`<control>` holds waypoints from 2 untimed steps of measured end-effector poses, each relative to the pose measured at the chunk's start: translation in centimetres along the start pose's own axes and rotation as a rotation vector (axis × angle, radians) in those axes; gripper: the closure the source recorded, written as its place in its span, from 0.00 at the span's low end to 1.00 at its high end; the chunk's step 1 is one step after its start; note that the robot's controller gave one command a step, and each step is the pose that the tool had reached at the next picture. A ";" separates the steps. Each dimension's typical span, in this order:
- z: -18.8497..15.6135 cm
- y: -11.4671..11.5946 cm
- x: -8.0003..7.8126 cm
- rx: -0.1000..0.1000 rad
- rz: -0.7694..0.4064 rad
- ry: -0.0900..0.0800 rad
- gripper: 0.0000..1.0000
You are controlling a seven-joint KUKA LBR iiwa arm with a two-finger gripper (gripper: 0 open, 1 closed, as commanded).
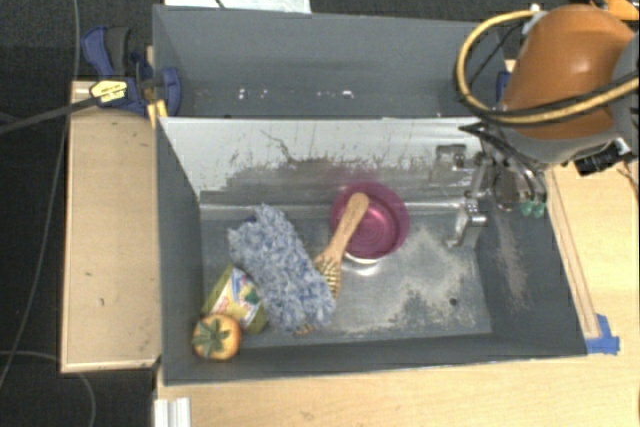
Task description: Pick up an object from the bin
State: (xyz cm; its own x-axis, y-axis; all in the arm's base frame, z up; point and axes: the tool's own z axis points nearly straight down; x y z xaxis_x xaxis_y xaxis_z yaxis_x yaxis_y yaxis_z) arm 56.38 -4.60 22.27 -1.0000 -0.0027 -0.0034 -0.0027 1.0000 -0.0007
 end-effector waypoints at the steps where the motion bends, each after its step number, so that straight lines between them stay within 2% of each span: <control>1: 0.0 0.0 0.0 0.000 0.000 0.000 0.00; 2: 6.5 4.8 2.0 0.001 -0.175 -0.006 0.00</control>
Offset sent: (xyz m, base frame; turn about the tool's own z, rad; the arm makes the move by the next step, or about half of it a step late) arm -0.0291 0.0650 -0.0895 -0.2370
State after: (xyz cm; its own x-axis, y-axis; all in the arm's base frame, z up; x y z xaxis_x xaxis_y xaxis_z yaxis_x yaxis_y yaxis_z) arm 54.34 0.18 15.75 -0.9842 -0.1765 -0.0095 -0.1765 0.9843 -0.0026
